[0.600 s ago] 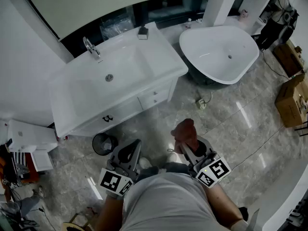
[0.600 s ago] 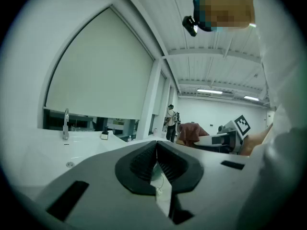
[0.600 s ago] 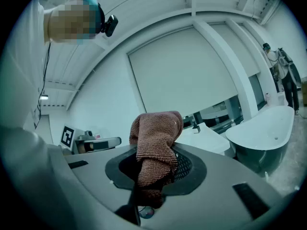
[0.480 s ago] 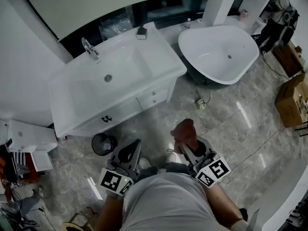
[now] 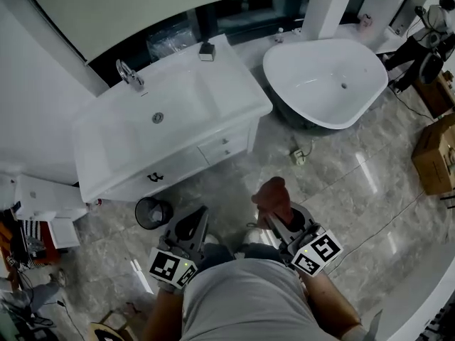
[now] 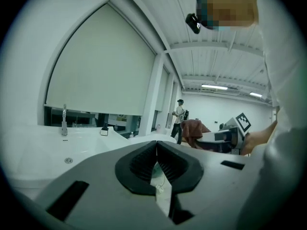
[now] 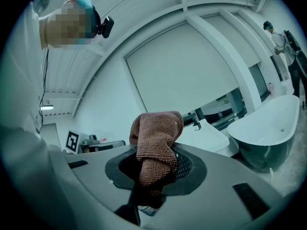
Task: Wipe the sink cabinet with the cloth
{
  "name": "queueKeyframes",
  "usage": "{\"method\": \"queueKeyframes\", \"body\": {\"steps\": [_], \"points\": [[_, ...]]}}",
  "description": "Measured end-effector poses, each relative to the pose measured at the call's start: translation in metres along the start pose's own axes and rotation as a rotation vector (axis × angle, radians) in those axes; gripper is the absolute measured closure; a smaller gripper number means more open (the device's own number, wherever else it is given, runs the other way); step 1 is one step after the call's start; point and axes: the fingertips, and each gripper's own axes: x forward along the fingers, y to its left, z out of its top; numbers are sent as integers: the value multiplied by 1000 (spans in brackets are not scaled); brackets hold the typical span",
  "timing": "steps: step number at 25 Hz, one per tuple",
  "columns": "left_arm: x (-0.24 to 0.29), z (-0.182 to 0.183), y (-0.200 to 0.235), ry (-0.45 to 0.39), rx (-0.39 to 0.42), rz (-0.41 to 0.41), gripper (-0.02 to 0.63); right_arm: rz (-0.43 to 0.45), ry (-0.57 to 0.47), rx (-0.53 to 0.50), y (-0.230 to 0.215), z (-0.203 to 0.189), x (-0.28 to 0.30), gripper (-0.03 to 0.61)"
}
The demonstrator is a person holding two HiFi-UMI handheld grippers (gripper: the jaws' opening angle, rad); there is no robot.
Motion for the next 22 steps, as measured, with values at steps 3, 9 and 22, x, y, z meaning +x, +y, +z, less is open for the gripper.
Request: {"method": "queueKeyframes", "body": {"steps": [3,9,22], "points": [[5,-3,6,18,-6,28,603,10,30,20,-7,-7,5,472],[11,-14,31,45,-47,42,603,33,75,60,-4,-21,37,472],[27,-24,126,120,-37,-132,603,-105,113,102,-4,-46,139,472]]}}
